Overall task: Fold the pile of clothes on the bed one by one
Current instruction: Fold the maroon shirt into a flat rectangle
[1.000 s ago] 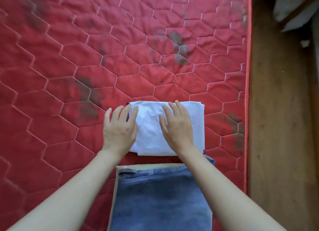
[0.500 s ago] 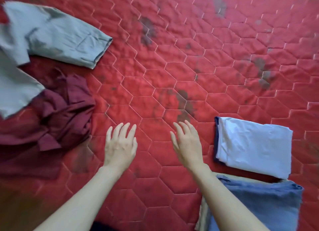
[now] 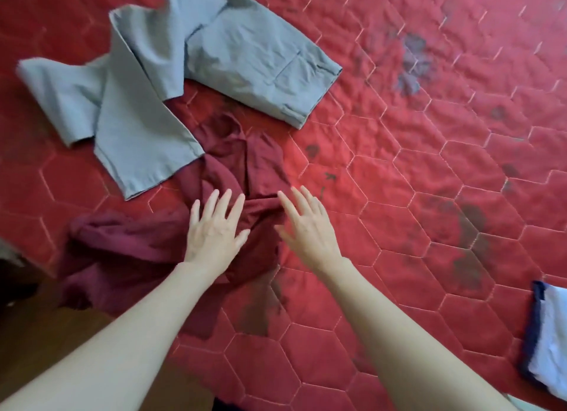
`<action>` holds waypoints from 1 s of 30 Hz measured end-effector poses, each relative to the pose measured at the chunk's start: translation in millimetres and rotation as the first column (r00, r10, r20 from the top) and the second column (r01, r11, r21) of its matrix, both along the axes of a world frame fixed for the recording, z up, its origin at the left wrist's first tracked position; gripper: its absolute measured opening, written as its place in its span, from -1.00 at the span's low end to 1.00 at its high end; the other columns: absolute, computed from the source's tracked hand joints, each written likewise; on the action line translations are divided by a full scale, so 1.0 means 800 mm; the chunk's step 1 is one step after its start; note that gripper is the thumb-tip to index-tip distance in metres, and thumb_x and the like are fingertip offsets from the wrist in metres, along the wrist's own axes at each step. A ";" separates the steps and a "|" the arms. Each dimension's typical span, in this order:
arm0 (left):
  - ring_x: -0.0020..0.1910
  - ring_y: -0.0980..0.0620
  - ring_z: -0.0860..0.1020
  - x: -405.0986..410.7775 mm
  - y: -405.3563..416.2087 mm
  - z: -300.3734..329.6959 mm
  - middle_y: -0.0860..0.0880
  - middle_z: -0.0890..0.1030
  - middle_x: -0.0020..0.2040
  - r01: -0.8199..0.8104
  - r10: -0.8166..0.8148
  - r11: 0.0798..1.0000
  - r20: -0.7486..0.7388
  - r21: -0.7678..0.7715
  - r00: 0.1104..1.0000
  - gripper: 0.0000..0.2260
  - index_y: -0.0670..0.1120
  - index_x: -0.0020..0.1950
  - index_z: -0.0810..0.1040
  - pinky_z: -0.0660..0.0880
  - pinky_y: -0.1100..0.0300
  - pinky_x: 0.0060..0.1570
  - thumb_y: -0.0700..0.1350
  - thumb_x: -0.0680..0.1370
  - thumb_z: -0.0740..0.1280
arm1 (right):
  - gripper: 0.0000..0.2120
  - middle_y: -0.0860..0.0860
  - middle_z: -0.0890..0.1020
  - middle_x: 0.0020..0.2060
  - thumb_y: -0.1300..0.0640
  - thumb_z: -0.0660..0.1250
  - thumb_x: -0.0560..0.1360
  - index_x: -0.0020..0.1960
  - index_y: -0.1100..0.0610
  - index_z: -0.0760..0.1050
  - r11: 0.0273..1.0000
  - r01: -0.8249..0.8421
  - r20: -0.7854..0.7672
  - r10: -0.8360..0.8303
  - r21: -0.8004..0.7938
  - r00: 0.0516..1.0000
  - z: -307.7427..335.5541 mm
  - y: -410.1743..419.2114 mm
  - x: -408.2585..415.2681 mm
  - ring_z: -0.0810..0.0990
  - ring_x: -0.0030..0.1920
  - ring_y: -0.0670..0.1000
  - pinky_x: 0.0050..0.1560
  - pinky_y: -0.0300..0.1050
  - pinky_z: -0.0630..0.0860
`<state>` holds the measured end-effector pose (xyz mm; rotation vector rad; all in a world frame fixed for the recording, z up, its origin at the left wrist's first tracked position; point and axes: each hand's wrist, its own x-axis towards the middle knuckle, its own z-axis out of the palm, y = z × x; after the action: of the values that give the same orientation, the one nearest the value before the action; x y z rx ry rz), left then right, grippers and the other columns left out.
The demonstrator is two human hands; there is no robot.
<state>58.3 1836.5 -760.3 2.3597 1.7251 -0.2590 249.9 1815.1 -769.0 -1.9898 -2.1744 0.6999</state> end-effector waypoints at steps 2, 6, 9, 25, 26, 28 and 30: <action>0.44 -0.12 0.30 -0.019 -0.002 -0.021 -0.10 0.41 0.41 -0.002 -0.003 0.996 -0.055 -0.094 0.998 -0.35 -0.05 0.52 0.28 0.12 -0.14 0.42 0.14 0.49 0.37 | -0.37 0.11 0.17 0.53 0.01 0.29 0.55 0.55 0.05 0.15 0.996 -0.061 0.041 0.064 -0.064 0.997 -0.021 0.012 -0.014 0.05 0.55 0.11 0.52 0.08 0.04; -0.02 -0.19 0.57 -0.039 -0.004 -0.034 -0.13 0.61 -0.07 -0.042 0.046 0.995 0.048 -0.088 0.998 -0.58 -0.17 0.17 0.59 0.47 -0.09 0.06 -0.04 0.37 0.53 | -0.60 0.12 0.37 0.41 0.16 0.27 0.54 0.38 0.14 0.40 0.996 -0.006 0.064 0.012 -0.087 0.998 -0.047 0.028 -0.027 0.26 0.46 0.13 0.40 0.06 0.25; -0.22 -0.18 0.57 -0.043 0.001 -0.019 -0.12 0.58 -0.24 -0.047 0.058 0.997 0.175 -0.064 0.983 -0.75 -0.17 -0.06 0.63 0.54 -0.02 -0.31 -0.22 0.31 0.55 | -0.82 0.08 0.57 0.01 0.25 0.23 0.51 0.07 0.17 0.53 0.994 0.098 0.058 -0.095 -0.046 0.994 -0.040 0.040 -0.021 0.50 0.10 0.16 -0.01 0.03 0.44; -0.03 -0.17 0.58 0.136 0.166 0.275 -0.12 0.62 -0.07 0.000 -0.241 0.941 0.669 0.339 0.704 -0.81 -0.13 0.03 0.68 0.49 -0.07 -0.01 -0.28 0.44 0.43 | -0.84 -0.03 0.65 -0.11 0.21 0.37 0.42 -0.03 0.06 0.63 0.734 0.376 -0.180 -0.334 0.566 0.925 0.291 0.094 0.192 0.62 -0.10 0.11 -0.14 0.00 0.52; -0.03 -0.16 0.58 0.150 0.163 0.297 -0.12 0.62 -0.08 0.003 -0.281 0.922 0.666 0.386 0.691 -0.80 -0.13 0.02 0.68 0.49 -0.07 -0.01 -0.31 0.43 0.43 | -0.84 -0.03 0.65 -0.12 0.21 0.37 0.42 -0.02 0.06 0.63 0.712 0.375 -0.185 -0.332 0.594 0.925 0.311 0.085 0.204 0.62 -0.11 0.10 -0.14 0.02 0.52; -0.04 -0.16 0.57 0.173 0.140 0.330 -0.12 0.61 -0.10 0.011 -0.352 0.884 0.651 0.467 0.672 -0.77 -0.14 0.01 0.67 0.49 -0.08 -0.01 -0.35 0.40 0.41 | -0.85 -0.05 0.64 -0.13 0.20 0.37 0.42 -0.03 0.06 0.63 0.664 0.371 -0.196 -0.324 0.650 0.925 0.343 0.054 0.222 0.62 -0.13 0.07 -0.17 -0.02 0.52; -0.06 -0.19 0.57 0.188 0.102 0.342 -0.12 0.60 -0.11 0.038 -0.424 0.839 0.607 0.543 0.672 -0.74 -0.16 0.01 0.66 0.52 -0.08 -0.03 -0.39 0.36 0.42 | -0.87 -0.08 0.64 -0.14 0.19 0.38 0.42 -0.05 0.05 0.63 0.613 0.355 -0.184 -0.326 0.706 0.927 0.355 0.012 0.233 0.61 -0.14 0.02 -0.23 -0.12 0.49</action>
<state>208.5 1917.9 -486.5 2.4789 1.1555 1.0716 436.3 1824.7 -484.8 -1.7934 -1.5662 -0.1944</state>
